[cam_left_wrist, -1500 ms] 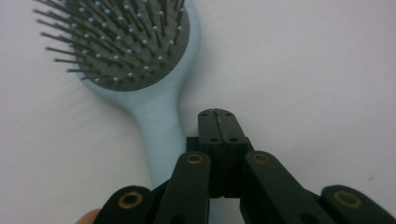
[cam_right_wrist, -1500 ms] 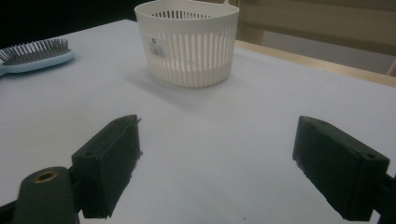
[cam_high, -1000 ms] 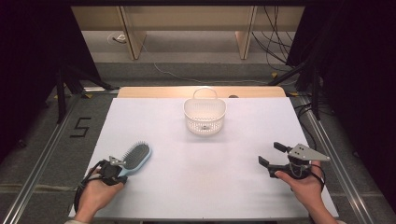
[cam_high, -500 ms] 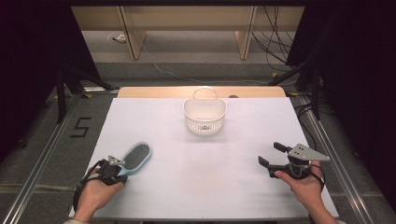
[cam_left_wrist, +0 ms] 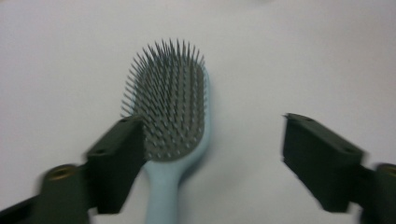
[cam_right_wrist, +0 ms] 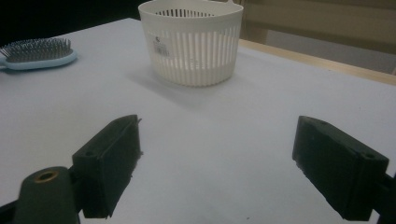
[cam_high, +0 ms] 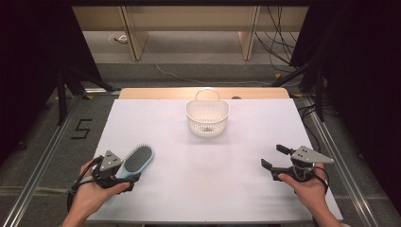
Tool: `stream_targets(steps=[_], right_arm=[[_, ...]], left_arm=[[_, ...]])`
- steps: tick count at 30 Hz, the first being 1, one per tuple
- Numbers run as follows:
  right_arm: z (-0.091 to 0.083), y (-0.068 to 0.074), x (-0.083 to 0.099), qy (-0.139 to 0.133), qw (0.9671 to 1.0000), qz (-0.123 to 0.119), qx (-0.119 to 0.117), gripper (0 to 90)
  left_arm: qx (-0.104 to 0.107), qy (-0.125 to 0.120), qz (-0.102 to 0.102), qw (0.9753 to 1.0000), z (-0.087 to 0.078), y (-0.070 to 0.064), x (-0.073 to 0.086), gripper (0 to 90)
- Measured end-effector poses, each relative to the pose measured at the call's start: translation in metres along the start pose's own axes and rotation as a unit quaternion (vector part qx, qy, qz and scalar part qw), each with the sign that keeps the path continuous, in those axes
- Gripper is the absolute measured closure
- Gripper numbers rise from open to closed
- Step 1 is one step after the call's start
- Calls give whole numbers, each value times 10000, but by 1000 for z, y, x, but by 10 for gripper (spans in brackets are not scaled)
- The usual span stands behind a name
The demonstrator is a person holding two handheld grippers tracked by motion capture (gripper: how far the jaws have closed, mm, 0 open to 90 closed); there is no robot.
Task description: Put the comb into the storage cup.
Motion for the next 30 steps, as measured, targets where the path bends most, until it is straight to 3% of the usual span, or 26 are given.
stream_targets(steps=[2,4,7,11,16,21,27,30], right_arm=[[0,0,0,-3,10000,3,-20,161],[0,0,0,2,10000,-2,-18,160],[0,0,0,8,10000,4,-19,160],[0,0,0,8,10000,1,-13,160],[0,-1,0,22,10000,-1,8,161],[0,-1,1,11,10000,30,12,161],[0,-1,0,-7,10000,26,7,160],[0,-2,1,-2,10000,35,19,161]], left_arm=[[19,-107,-87,9999,1,1,-1,125],[-1,-14,-138,9999,4,2,1,44],[-60,155,-39,9999,8,5,5,22],[-31,208,-81,9997,9,9,6,8],[-13,38,-213,9998,9,16,1,40],[-36,92,-152,9998,10,21,-2,44],[5,431,67,9990,17,21,-1,95],[36,687,151,9975,23,23,0,117]])
Point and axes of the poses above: each handheld gripper's, and its own axes: z roughly forward along the jaws, x roughly out of its underside, y roughly to its left, the point moved 2 cm from there along z, roughly forward along the jaws, and after that the axes turned 10 degrees about -x, right-handed, at the moved point
